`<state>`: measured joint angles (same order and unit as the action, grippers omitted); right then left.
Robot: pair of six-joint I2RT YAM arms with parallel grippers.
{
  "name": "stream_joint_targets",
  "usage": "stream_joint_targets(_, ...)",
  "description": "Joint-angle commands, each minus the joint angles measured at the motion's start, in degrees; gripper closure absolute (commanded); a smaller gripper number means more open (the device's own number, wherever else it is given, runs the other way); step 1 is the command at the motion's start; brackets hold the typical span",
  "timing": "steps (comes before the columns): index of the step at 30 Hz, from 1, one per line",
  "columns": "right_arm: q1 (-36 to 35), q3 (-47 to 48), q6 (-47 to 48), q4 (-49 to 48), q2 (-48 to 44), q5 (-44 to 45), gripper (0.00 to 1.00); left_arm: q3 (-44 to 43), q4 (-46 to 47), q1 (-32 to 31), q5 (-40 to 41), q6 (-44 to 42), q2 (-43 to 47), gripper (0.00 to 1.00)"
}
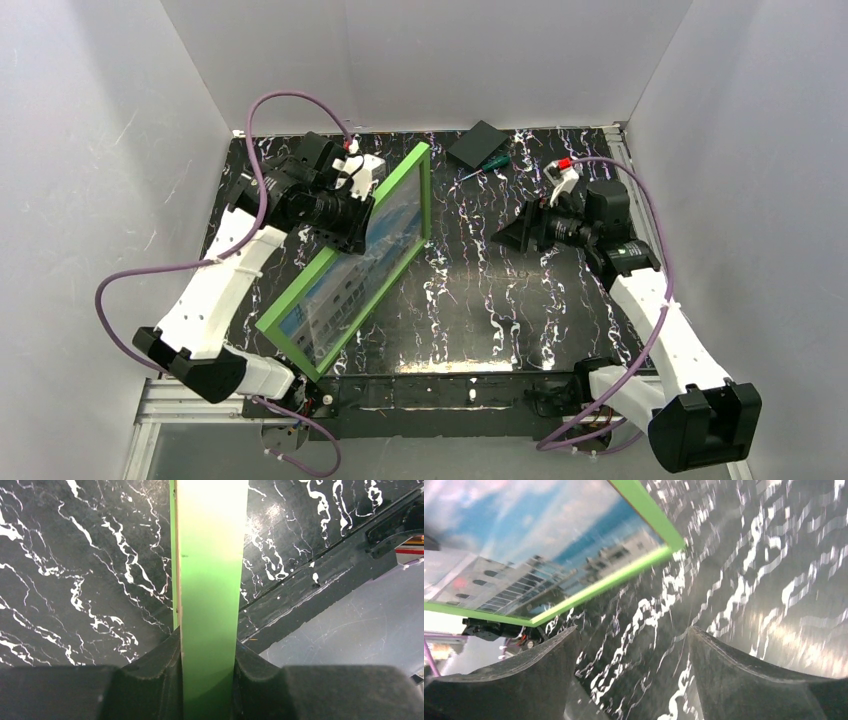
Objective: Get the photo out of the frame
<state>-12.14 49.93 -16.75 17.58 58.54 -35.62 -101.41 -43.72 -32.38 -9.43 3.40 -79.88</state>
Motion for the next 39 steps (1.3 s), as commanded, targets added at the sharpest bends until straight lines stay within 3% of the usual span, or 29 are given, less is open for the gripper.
stream_joint_targets(1,-1.7,-0.4,6.0,-22.9,1.6,-9.8,0.13,4.9,-2.4,-0.2,-9.5,1.9,1.5,1.0)
stream_joint_targets(4,-3.0,3.2,9.9,-22.2,6.6,-13.6,0.14,5.4,-2.1,-0.3,-10.3,2.3,1.8,1.0)
stream_joint_targets(9,-3.8,5.2,15.6,-30.8,12.8,-18.8,0.16,4.8,-2.0,-0.3,-12.5,3.2,1.3,1.0)
stream_joint_targets(15,-3.9,16.2,16.6,-33.3,25.8,-25.1,0.15,4.4,-2.6,-0.6,-13.3,3.1,0.3,1.0)
stream_joint_targets(23,-4.8,28.4,21.3,-30.5,37.9,-34.9,0.15,4.8,-2.6,-1.0,-16.3,1.7,-0.1,1.0)
stream_joint_targets(29,-8.2,34.1,17.5,-33.6,43.1,-43.1,0.17,6.3,-2.9,-1.1,-17.0,1.0,0.5,1.0)
stream_joint_targets(39,-12.1,32.0,9.0,-45.1,44.5,-45.5,0.17,6.8,-3.1,-1.4,-18.7,0.7,0.4,1.0)
